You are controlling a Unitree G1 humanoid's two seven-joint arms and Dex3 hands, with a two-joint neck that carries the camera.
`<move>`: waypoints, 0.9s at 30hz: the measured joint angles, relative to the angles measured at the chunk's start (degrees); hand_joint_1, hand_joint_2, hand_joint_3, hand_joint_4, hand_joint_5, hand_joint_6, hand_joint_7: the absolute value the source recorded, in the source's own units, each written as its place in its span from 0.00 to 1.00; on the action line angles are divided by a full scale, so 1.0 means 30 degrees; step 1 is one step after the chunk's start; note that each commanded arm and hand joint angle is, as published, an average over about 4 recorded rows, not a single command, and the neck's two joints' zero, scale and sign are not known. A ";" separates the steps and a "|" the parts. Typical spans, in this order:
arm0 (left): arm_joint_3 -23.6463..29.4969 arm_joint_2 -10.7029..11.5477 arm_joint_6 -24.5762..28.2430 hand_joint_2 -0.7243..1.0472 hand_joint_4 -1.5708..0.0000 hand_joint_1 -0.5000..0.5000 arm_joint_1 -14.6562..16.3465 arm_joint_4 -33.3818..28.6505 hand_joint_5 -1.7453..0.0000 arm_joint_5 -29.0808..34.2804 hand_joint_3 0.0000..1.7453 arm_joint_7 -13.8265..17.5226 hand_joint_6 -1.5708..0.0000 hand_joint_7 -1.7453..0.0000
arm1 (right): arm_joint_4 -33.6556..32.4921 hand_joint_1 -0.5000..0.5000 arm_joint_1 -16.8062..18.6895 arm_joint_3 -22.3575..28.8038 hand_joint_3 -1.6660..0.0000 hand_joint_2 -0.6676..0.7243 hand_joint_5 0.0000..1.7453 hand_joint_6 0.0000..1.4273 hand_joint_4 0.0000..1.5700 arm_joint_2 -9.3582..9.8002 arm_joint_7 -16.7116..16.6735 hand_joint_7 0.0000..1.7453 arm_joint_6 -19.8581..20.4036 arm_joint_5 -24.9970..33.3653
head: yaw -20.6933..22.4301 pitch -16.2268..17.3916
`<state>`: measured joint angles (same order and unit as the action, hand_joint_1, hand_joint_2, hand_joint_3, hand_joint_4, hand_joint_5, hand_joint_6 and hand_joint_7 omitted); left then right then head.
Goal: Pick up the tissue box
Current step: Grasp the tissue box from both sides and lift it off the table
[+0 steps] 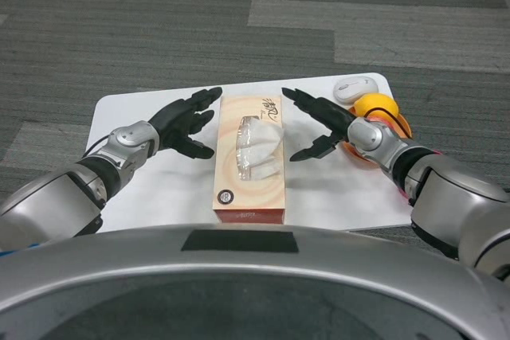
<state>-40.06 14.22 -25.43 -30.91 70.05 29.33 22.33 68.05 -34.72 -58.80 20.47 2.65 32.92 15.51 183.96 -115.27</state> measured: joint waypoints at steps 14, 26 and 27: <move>0.0294 0.0639 -0.0362 1.00 1.00 1.00 0.0953 -0.0010 1.00 -0.0453 0.10 0.0472 1.00 1.00 | -0.0266 0.04 0.1028 0.1090 0.76 0.09 0.00 0.00 0.00 0.0734 0.0436 0.00 0.0097 -0.0703 | 0.0138 0.0031; -0.1100 0.0637 -0.0255 1.00 1.00 1.00 0.1059 -0.0069 1.00 -0.1953 0.10 0.0656 1.00 1.00 | -0.0437 0.04 0.1788 0.0590 0.74 0.09 0.00 0.00 0.00 0.0817 0.0591 0.00 0.0099 -0.0788 | 0.0098 0.0072; -0.1147 0.0631 -0.0238 1.00 1.00 1.00 0.1059 -0.0069 1.00 -0.2002 0.10 0.0654 1.00 1.00 | -0.0440 0.04 0.1793 0.0518 0.73 0.09 0.00 0.00 0.00 0.0804 0.0591 0.00 0.0099 -0.0788 | 0.0070 0.0075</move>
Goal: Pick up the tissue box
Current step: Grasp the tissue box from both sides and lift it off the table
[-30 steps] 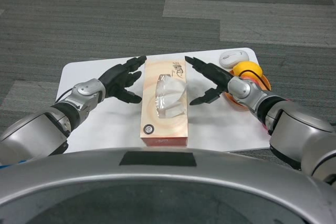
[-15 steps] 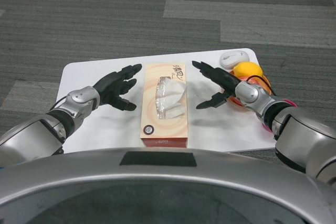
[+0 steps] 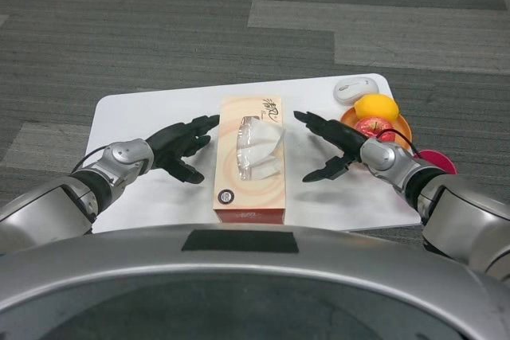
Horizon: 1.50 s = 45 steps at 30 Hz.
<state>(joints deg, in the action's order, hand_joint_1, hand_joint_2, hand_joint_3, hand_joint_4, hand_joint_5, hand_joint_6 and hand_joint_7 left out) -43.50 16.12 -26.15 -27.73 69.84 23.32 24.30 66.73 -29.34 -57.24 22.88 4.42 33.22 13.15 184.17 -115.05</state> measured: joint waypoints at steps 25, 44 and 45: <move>-0.0078 -0.1097 0.0387 1.00 1.00 1.00 -0.0241 0.0344 1.00 -0.0139 0.10 -0.0355 1.00 1.00 | 0.0635 0.04 -0.0527 -0.2041 0.76 0.09 0.00 0.00 0.00 -0.1097 -0.1588 0.00 -0.0737 -0.0814 | -0.0713 0.0027; 0.0678 -0.1685 0.0417 1.00 1.00 1.00 -0.0239 0.0445 1.00 0.0641 0.10 -0.0559 1.00 1.00 | 0.0659 0.04 -0.0694 -0.1914 0.75 0.14 0.00 0.00 0.00 -0.1216 -0.2987 0.00 -0.0835 -0.0864 | -0.0616 -0.0086; 0.0739 -0.1736 0.0416 1.00 1.00 1.00 -0.0239 0.0444 1.00 0.0661 0.10 -0.0612 1.00 1.00 | 0.0659 0.04 -0.0695 -0.1867 0.74 0.14 0.00 0.00 0.00 -0.1217 -0.3001 0.00 -0.0835 -0.0862 | -0.0616 -0.0086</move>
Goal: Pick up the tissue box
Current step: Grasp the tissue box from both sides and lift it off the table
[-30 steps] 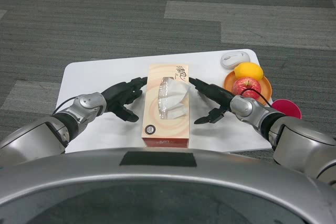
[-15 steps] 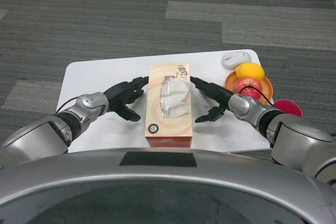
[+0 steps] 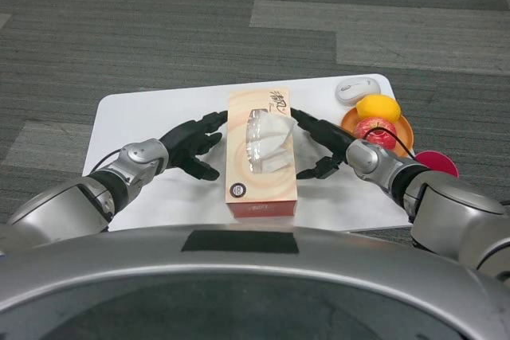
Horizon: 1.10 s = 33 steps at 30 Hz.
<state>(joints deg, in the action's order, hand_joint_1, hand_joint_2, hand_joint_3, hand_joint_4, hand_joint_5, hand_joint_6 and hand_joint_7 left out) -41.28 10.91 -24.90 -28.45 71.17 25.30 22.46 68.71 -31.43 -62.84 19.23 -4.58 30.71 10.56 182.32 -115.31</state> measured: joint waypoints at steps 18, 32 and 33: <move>-0.0111 -0.0451 -0.1407 1.00 1.00 1.00 -0.0001 0.0003 1.00 -0.1521 0.10 -0.2836 1.00 1.00 | -0.0013 0.04 -0.0016 0.0367 0.74 0.14 0.00 0.00 0.00 -0.0022 -0.0311 0.00 -0.0001 0.0213 | 0.0242 -0.0030; -0.0114 -0.0592 -0.2046 1.00 1.00 1.00 -0.0002 0.0060 1.00 -0.0551 0.10 -0.3533 1.00 1.00 | -0.0063 0.04 -0.0066 0.0455 0.76 0.14 0.00 0.00 0.00 -0.0089 -0.0472 0.00 -0.0001 0.0305 | 0.0285 -0.0101; -0.0138 -0.0597 -0.2051 1.00 1.00 1.00 -0.0002 0.0086 1.00 -0.0332 0.10 -0.3533 1.00 1.00 | -0.0075 0.04 -0.0074 0.0474 0.76 0.14 0.00 0.00 0.00 -0.0107 -0.0506 0.00 0.0000 0.0306 | 0.0282 -0.0104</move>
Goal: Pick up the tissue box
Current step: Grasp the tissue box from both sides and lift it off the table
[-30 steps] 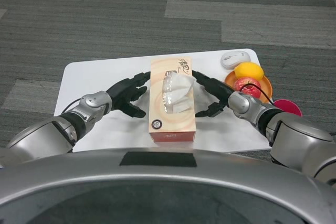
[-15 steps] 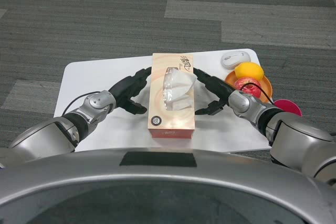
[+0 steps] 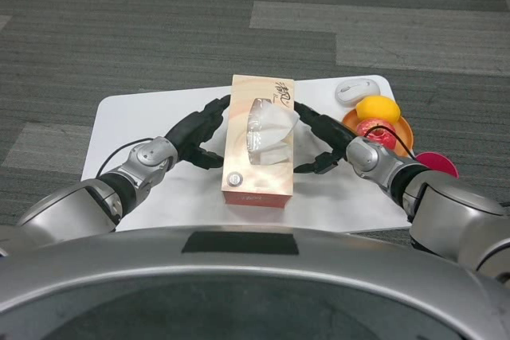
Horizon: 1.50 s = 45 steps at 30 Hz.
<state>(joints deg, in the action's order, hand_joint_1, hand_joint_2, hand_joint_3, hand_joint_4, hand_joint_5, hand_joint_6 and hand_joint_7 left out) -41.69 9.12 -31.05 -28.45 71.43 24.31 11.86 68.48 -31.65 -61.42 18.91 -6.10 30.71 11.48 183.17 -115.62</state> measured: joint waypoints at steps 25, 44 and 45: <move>-0.0381 -0.0068 -0.0204 1.00 1.00 1.00 -0.0036 0.0152 1.00 0.2206 0.10 -0.0113 1.00 1.00 | -0.0498 0.04 -0.0037 0.0591 0.76 0.16 0.00 0.00 0.00 -0.0111 -0.0103 0.00 0.0000 -0.0034 | -0.0057 -0.0151; -0.0379 0.0025 -0.0222 1.00 1.00 1.00 -0.0027 -0.0552 1.00 0.2983 0.10 0.0135 1.00 1.00 | -0.1028 0.04 -0.0038 0.1129 0.76 0.14 0.00 0.00 0.00 0.0127 -0.0152 0.00 0.0000 -0.0075 | -0.0049 -0.0287; -0.0379 0.0031 -0.0222 1.00 1.00 1.00 -0.0025 -0.0626 1.00 0.2998 0.10 0.0144 1.00 1.00 | -0.1032 0.04 -0.0038 0.1147 0.76 0.14 0.00 0.00 0.00 0.0150 -0.0166 0.00 0.0000 -0.0075 | -0.0043 -0.0303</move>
<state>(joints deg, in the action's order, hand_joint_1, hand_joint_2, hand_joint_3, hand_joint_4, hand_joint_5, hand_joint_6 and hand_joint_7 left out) -42.83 9.21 -31.72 -28.53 69.55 33.30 12.29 65.39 -31.76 -57.98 19.36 -6.60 30.71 11.25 183.04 -116.53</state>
